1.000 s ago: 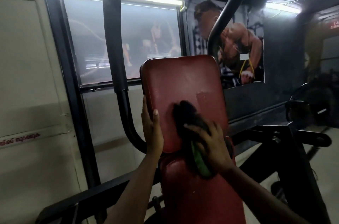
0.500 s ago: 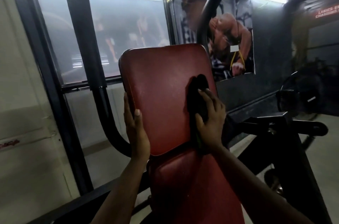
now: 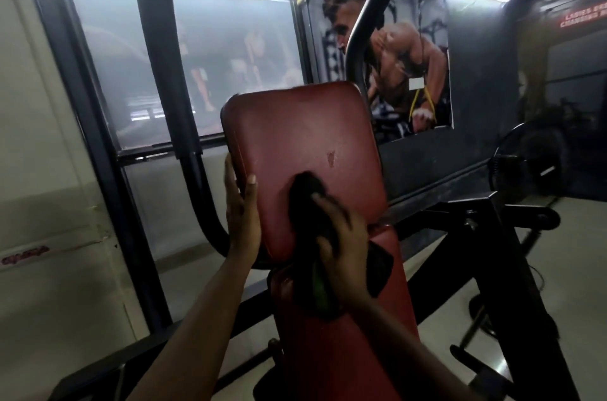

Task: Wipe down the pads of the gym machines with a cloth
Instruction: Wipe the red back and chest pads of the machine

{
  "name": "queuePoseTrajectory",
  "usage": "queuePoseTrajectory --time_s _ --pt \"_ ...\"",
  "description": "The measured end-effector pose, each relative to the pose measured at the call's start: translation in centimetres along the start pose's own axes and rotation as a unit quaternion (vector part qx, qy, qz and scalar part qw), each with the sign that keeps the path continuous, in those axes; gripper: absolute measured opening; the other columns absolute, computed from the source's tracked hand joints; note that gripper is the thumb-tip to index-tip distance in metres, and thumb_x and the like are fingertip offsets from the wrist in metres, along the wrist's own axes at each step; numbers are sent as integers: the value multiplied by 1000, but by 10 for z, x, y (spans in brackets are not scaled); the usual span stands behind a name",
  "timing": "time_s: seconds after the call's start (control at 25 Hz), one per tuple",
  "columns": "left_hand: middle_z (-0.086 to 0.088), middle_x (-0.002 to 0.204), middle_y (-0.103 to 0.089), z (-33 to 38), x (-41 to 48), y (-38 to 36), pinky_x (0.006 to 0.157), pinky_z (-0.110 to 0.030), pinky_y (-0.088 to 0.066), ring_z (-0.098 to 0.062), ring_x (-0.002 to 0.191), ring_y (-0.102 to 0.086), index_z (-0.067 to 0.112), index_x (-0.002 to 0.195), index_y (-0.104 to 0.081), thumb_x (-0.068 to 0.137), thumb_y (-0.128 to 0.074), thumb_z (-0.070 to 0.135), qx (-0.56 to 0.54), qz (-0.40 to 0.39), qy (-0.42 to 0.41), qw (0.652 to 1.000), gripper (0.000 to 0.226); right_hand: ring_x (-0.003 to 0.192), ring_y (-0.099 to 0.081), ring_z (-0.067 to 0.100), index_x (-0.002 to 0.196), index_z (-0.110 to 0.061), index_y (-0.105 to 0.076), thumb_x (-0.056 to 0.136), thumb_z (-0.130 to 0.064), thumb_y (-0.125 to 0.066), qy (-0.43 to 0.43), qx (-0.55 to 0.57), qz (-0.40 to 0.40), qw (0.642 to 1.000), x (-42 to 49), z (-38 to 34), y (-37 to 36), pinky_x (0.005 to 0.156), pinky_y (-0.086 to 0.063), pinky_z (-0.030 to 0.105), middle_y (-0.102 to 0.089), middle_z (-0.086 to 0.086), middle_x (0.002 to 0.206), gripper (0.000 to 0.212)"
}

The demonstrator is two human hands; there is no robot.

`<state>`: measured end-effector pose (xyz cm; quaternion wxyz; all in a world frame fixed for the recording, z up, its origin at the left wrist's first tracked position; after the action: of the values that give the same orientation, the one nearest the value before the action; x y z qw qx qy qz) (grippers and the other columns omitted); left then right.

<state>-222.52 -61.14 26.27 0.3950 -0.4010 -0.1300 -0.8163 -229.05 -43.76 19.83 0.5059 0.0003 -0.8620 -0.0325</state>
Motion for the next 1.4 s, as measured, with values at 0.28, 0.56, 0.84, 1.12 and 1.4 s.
queuePoseTrajectory --time_s 0.28,0.56,0.84,1.12,1.4 --pt "4 147 -40 23 40 -7 103 -39 -42 -18 126 -48 42 143 -21 80 -35 65 44 70 -39 996 68 124 -44 33 141 -19 -38 71 -30 -40 -118 -5 136 984 135 67 42 102 -33 43 -46 14 137 71" --pt "24 135 -35 21 43 -7 90 -15 -37 7 113 -44 41 143 -23 73 -28 70 28 78 -42 996 76 123 -40 33 143 -35 -29 74 -30 -44 -125 -85 108 983 95 24 -5 101 -32 52 -39 8 145 70" --pt "12 145 -35 24 39 -8 97 -19 -39 -8 127 -41 39 144 -21 79 -28 67 24 66 -23 997 71 127 -34 23 139 -44 -21 74 -29 -34 54 3 -12 998 76 -54 -32 105 -34 43 -38 5 142 68" --pt "17 138 -38 19 40 -7 105 -46 -41 -12 124 -45 59 134 -22 74 -27 75 27 65 -37 997 62 131 -32 33 142 -31 -31 86 -25 -54 -126 -104 98 982 223 35 20 101 -33 53 -37 11 143 61" --pt "21 144 -38 13 45 -7 111 -33 -33 -1 133 -38 58 130 -29 70 -33 85 -28 58 -50 997 66 113 -46 38 134 -30 -46 79 -36 -40 70 -111 63 989 171 -73 -39 87 -37 49 -50 14 131 56"
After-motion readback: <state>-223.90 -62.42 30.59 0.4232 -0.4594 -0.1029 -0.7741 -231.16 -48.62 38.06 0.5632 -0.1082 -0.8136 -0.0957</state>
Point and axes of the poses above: each hand's wrist, its own x-axis towards the middle knuckle, its own y-axis out of the back of the hand, z = x × y, the point moved 10 cm from there along x, towards the middle knuckle
